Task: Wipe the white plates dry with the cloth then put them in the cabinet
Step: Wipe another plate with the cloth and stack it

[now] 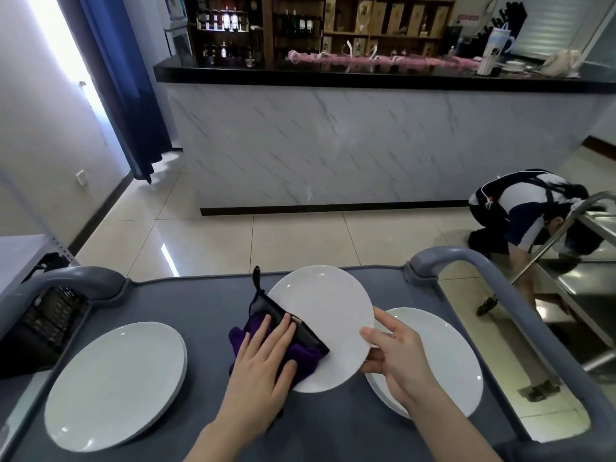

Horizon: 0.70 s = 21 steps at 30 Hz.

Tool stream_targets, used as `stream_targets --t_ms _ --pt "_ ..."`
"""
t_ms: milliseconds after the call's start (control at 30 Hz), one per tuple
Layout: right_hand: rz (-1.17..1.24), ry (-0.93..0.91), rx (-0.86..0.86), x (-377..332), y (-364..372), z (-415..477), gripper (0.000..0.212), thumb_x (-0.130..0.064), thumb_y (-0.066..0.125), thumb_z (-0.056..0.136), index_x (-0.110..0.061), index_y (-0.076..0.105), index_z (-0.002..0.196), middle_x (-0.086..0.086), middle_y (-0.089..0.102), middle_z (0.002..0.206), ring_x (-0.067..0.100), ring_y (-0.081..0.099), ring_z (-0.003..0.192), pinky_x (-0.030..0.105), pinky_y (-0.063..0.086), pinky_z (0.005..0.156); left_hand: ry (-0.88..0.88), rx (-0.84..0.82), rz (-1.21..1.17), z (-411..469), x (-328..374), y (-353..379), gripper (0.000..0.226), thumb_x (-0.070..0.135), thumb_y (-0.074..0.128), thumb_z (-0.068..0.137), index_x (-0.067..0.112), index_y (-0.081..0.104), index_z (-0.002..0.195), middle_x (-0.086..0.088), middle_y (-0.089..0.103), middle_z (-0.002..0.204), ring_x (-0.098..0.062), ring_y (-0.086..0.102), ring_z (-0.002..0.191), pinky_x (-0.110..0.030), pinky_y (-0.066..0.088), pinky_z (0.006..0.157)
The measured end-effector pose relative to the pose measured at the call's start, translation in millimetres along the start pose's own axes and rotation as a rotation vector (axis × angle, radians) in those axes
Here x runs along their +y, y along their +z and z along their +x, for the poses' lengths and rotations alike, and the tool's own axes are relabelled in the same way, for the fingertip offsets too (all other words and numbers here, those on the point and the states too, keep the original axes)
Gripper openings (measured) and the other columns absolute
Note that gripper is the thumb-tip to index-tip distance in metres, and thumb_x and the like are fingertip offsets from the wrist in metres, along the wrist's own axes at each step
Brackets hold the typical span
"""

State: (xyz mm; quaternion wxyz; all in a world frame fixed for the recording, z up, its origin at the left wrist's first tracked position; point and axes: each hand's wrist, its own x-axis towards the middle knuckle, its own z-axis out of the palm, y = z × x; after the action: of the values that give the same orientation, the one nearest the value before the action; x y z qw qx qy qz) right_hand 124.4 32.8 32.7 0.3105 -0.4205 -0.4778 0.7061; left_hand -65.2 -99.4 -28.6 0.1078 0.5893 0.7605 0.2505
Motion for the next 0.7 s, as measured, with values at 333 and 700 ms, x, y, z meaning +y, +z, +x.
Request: stream_targets --t_ms 333,700 --pt "0.061 0.003 -0.014 8 14 3 0.040 0.004 0.055 0.094 -0.021 0.066 0.123 0.019 0.075 0.101 0.041 0.070 0.081 0.040 0.060 0.066 0.120 -0.109 0.145 5 35 10 0.058 0.047 0.001 0.094 0.043 -0.017 0.149 0.034 -0.026 0.154 -0.009 -0.027 0.146 -0.042 -0.015 0.120" --pt "-0.042 0.020 -0.081 10 12 -19 0.038 -0.001 0.057 0.094 -0.025 0.071 0.120 0.025 0.074 0.096 0.036 0.071 0.077 0.040 0.058 0.062 0.158 -0.078 0.149 63 32 2 0.056 0.040 0.010 0.102 0.040 -0.017 0.151 0.032 -0.029 0.153 -0.007 -0.025 0.147 -0.046 -0.008 0.122"
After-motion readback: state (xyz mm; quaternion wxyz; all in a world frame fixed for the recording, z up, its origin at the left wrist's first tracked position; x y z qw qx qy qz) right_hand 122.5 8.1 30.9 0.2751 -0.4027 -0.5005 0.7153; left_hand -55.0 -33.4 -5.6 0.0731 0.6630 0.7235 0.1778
